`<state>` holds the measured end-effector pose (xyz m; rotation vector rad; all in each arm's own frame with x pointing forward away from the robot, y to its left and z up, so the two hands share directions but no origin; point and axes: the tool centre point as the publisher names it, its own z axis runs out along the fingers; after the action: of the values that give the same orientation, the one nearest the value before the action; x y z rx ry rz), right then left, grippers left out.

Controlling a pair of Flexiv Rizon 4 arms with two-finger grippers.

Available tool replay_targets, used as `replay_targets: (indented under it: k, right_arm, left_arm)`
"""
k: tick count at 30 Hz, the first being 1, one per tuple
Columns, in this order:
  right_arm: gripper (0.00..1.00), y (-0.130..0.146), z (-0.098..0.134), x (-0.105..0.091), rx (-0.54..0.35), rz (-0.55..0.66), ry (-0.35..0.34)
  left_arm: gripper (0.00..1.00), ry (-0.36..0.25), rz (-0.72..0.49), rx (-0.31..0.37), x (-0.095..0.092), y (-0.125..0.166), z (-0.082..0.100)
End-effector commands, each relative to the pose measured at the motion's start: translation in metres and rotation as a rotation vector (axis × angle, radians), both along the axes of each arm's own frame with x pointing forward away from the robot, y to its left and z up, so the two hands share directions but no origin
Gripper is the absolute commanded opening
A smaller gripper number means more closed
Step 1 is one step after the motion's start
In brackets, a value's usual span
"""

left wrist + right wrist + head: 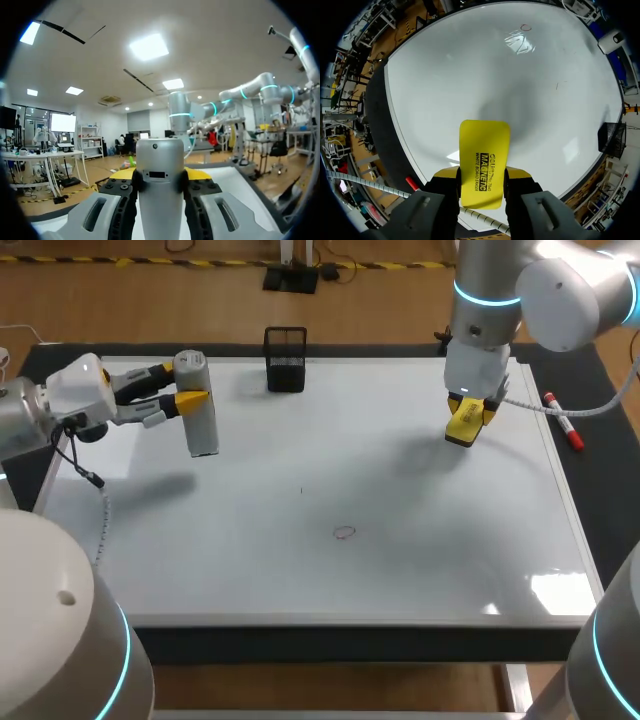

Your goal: Pick up the inspection probe, press it on each red-marked spot on the whiteboard one by one, put down the probe, pick up the eraser, and wipe off all the red marks.

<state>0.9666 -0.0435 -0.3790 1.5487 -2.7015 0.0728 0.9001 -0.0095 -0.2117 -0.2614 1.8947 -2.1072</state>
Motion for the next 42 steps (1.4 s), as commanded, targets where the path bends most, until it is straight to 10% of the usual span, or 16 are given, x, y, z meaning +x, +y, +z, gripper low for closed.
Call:
replay_targets:
  k: [1,42]
  right_arm:
    - [0.00,0.000,0.001,0.001,-0.004,0.001,0.000]
    - [0.00,0.231,-0.003,-0.170,0.088,0.429,0.001]
  left_arm:
    - [0.00,0.000,0.001,0.001,-0.001,0.000,0.001]
    - [0.00,0.000,0.001,0.001,-0.001,0.000,0.001]
